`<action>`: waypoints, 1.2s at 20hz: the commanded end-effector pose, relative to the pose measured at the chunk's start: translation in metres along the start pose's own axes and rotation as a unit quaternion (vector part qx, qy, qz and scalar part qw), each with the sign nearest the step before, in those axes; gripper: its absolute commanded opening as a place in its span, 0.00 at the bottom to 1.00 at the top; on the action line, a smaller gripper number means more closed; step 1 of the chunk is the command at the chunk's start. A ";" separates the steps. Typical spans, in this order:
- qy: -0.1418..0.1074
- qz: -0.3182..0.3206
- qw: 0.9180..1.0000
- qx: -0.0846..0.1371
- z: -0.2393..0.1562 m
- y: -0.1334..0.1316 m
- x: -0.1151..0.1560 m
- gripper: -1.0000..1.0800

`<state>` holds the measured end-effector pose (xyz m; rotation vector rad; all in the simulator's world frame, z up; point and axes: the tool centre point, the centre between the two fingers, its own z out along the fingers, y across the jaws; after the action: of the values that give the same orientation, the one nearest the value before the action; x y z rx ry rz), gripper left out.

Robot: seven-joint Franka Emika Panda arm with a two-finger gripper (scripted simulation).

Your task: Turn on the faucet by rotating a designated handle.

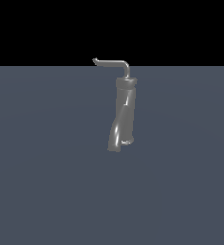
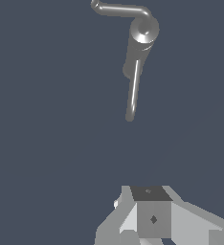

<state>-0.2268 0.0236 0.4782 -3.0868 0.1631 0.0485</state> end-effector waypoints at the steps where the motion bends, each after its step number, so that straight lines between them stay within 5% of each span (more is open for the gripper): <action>1: 0.000 0.021 1.000 0.002 0.000 -0.001 0.009 0.00; 12: -0.001 0.153 0.988 0.010 0.007 -0.007 0.062 0.00; 24: -0.003 0.304 0.953 0.014 0.025 -0.013 0.124 0.00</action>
<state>-0.1104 0.0251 0.4525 -2.8967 1.0290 0.0746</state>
